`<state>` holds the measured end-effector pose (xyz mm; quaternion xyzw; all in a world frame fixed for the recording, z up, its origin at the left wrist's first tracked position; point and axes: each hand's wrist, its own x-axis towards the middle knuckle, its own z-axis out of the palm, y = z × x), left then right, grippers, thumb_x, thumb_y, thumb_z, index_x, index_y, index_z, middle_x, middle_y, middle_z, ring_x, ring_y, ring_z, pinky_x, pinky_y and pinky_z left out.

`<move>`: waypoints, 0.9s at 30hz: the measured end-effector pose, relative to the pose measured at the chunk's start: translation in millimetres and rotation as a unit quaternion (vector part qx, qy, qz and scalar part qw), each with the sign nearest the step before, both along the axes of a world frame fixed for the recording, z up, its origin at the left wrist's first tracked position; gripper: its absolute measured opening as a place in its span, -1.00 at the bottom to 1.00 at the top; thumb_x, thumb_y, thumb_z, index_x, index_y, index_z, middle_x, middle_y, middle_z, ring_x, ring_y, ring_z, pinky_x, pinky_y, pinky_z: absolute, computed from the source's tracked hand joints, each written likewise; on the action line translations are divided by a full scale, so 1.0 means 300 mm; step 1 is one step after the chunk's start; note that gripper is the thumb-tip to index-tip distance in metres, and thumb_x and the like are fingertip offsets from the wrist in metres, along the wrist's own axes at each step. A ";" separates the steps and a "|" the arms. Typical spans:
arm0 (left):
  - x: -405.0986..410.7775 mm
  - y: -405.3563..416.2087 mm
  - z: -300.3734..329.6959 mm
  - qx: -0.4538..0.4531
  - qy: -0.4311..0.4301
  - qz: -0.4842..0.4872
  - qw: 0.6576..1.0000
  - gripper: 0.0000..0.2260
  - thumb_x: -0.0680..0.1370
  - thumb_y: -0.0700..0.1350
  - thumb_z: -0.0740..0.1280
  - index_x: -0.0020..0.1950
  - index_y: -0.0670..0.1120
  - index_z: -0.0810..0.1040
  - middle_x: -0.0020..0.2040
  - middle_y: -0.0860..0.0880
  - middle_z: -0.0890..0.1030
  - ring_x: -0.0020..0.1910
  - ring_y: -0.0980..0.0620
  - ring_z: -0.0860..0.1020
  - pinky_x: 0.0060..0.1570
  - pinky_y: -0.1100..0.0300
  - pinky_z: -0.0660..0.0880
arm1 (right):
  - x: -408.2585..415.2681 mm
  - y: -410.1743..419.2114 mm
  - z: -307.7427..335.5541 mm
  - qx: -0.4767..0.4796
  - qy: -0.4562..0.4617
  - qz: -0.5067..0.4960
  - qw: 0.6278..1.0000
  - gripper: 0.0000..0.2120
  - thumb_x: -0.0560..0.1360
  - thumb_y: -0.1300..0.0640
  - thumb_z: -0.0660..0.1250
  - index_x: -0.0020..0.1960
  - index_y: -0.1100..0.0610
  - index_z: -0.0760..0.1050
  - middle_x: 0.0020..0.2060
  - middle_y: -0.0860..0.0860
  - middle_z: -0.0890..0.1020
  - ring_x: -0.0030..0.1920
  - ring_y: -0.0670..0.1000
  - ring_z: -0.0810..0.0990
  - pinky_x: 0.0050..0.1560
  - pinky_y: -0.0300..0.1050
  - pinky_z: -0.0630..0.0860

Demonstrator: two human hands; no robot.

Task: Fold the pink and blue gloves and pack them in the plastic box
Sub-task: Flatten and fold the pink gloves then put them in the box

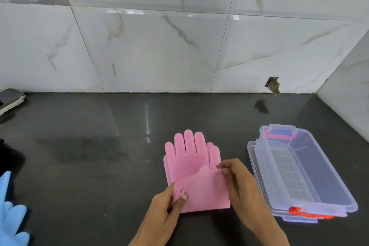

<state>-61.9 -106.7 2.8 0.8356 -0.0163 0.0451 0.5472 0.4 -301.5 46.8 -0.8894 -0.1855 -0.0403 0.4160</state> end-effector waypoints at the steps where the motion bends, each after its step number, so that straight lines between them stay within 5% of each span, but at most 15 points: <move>1: 0.030 -0.001 0.014 -0.028 0.013 0.000 1.000 -0.78 0.54 0.27 0.15 0.10 0.35 0.51 -0.04 0.10 0.67 -0.14 0.14 0.63 -0.11 0.24 0.58 | 0.039 0.007 -0.001 0.010 0.012 -0.006 1.000 -0.74 0.58 0.17 0.19 -0.09 -0.22 0.37 -0.14 -0.28 0.54 0.00 -0.23 0.52 -0.03 -0.53 0.42; 6: 0.172 0.010 0.012 -0.034 0.056 0.020 0.998 -0.76 0.65 0.01 0.09 0.12 0.34 0.44 -0.27 0.12 0.61 -0.36 0.20 0.47 -0.32 0.33 0.40 | 0.215 0.060 -0.023 0.044 0.057 0.006 0.997 -0.67 0.55 0.30 0.19 -0.11 -0.15 0.42 -0.14 -0.10 0.59 -0.10 -0.12 0.54 -0.06 -0.39 0.47; 8: 0.213 0.012 0.012 -0.041 0.083 0.040 0.995 -0.76 0.64 0.04 0.06 0.17 0.34 0.42 -0.17 0.17 0.64 -0.24 0.23 0.55 -0.22 0.37 0.42 | 0.258 0.072 -0.043 0.041 0.052 0.014 0.998 -0.70 0.53 0.34 0.18 -0.08 -0.07 0.45 -0.16 -0.08 0.57 -0.14 -0.09 0.51 -0.08 -0.32 0.47; 10: 0.245 0.015 0.009 -0.042 0.095 0.064 0.993 -0.75 0.58 0.17 0.04 0.22 0.32 0.37 -0.03 0.06 0.65 -0.09 0.15 0.60 -0.09 0.22 0.53 | 0.294 0.077 -0.061 0.034 0.031 0.016 0.999 -0.70 0.52 0.35 0.18 -0.06 -0.07 0.45 -0.17 -0.12 0.55 -0.14 -0.11 0.50 -0.09 -0.34 0.45; 13: 0.282 0.027 0.012 -0.024 0.083 0.103 0.991 -0.75 0.59 0.16 0.11 0.18 0.12 0.43 -0.09 -0.09 0.65 -0.14 -0.05 0.61 -0.12 0.02 0.56 | 0.342 0.083 -0.066 0.020 0.029 0.024 0.999 -0.70 0.53 0.33 0.17 -0.05 -0.09 0.44 -0.17 -0.13 0.55 -0.14 -0.13 0.50 -0.09 -0.38 0.44; 15: 0.304 0.038 0.012 0.056 0.058 0.136 0.987 -0.77 0.58 0.16 0.13 0.05 0.06 0.46 -0.21 -0.03 0.62 -0.29 0.04 0.57 -0.32 0.12 0.54 | 0.373 0.085 -0.066 0.010 0.045 0.034 0.998 -0.72 0.53 0.32 0.16 -0.05 -0.06 0.46 -0.16 -0.09 0.56 -0.14 -0.14 0.50 -0.11 -0.40 0.43; 17: 0.325 0.044 0.017 0.183 0.017 0.167 0.969 -0.75 0.55 0.20 0.09 -0.13 0.07 0.40 -0.30 0.05 0.50 -0.36 0.15 0.44 -0.45 0.32 0.32 | 0.399 0.090 -0.065 0.000 0.065 0.039 0.997 -0.76 0.55 0.28 0.14 -0.05 -0.03 0.47 -0.17 -0.12 0.55 -0.18 -0.19 0.49 -0.22 -0.46 0.41; 19: 0.350 0.049 0.022 0.225 -0.006 0.171 0.959 -0.76 0.54 0.20 0.08 -0.19 0.09 0.35 -0.24 0.14 0.42 -0.29 0.20 0.40 -0.42 0.39 0.21 | 0.420 0.091 -0.064 -0.021 0.073 0.032 0.997 -0.80 0.57 0.19 0.14 -0.05 -0.08 0.46 -0.18 -0.19 0.54 -0.19 -0.23 0.50 -0.30 -0.44 0.40; 24: 0.397 0.051 -0.002 0.263 0.025 0.199 0.944 -0.75 0.58 0.13 0.17 -0.07 -0.02 0.47 -0.09 0.13 0.41 -0.27 0.11 0.44 -0.37 0.31 0.29 | 0.450 0.106 -0.076 -0.061 0.079 -0.020 0.995 -0.90 0.59 0.02 0.16 0.01 -0.11 0.45 -0.08 -0.21 0.58 -0.09 -0.14 0.55 -0.10 -0.22 0.47; 27: 0.373 0.022 0.018 0.252 0.090 0.273 0.924 -0.61 0.52 0.24 0.20 0.13 -0.04 0.42 0.08 0.06 0.40 -0.09 0.02 0.49 -0.29 0.17 0.35 | 0.440 0.105 -0.084 -0.070 0.127 -0.080 0.986 -0.66 0.58 -0.10 0.13 0.27 0.04 0.40 0.15 -0.04 0.51 0.02 -0.05 0.53 0.00 -0.16 0.42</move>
